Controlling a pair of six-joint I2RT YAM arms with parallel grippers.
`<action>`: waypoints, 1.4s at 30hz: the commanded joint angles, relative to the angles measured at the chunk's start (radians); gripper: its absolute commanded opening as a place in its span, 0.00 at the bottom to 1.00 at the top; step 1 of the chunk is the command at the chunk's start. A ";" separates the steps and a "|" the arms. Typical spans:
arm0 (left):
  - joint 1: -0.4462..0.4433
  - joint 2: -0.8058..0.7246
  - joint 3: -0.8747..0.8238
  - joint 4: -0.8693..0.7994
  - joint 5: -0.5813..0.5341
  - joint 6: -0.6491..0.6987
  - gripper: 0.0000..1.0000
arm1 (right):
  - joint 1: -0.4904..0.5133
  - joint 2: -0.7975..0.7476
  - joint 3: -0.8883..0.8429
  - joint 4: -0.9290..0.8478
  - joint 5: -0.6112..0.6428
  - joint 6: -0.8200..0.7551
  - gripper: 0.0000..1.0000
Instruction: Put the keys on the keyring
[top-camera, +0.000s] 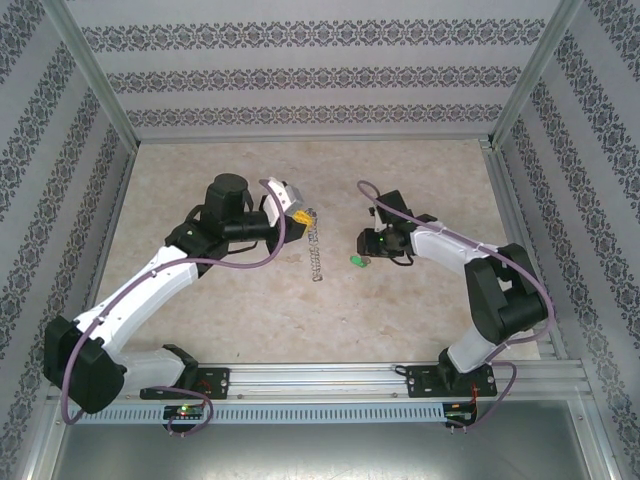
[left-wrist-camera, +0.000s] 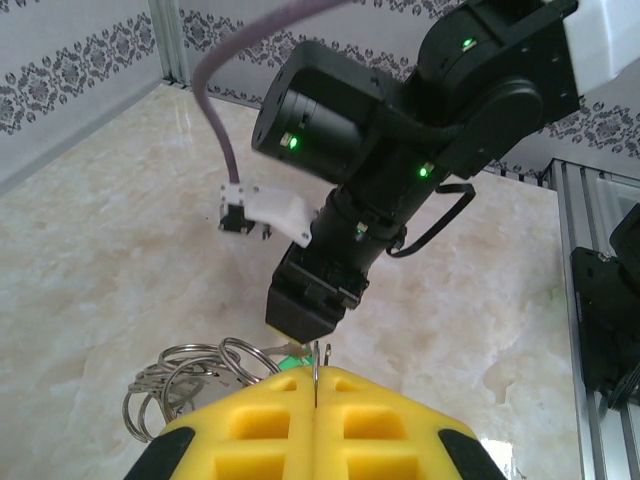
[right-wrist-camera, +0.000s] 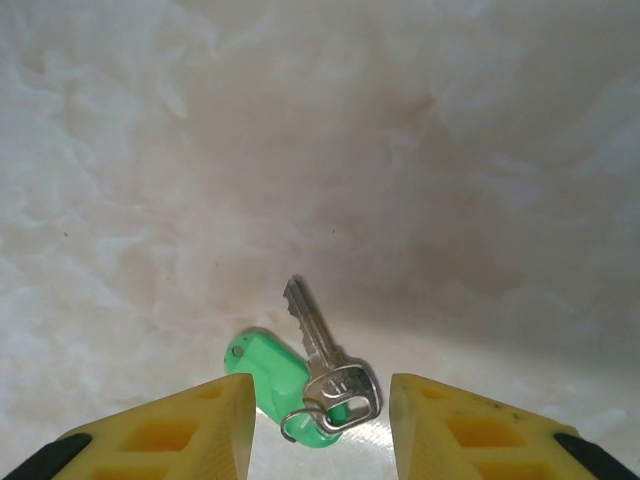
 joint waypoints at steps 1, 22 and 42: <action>-0.014 -0.040 -0.015 0.092 -0.009 -0.022 0.00 | 0.047 0.019 0.044 -0.082 0.124 0.023 0.41; -0.014 -0.086 -0.081 0.177 0.019 -0.058 0.00 | 0.173 0.162 0.141 -0.183 0.284 0.130 0.28; -0.013 -0.090 -0.087 0.191 0.022 -0.062 0.00 | 0.208 0.168 0.120 -0.204 0.341 0.117 0.00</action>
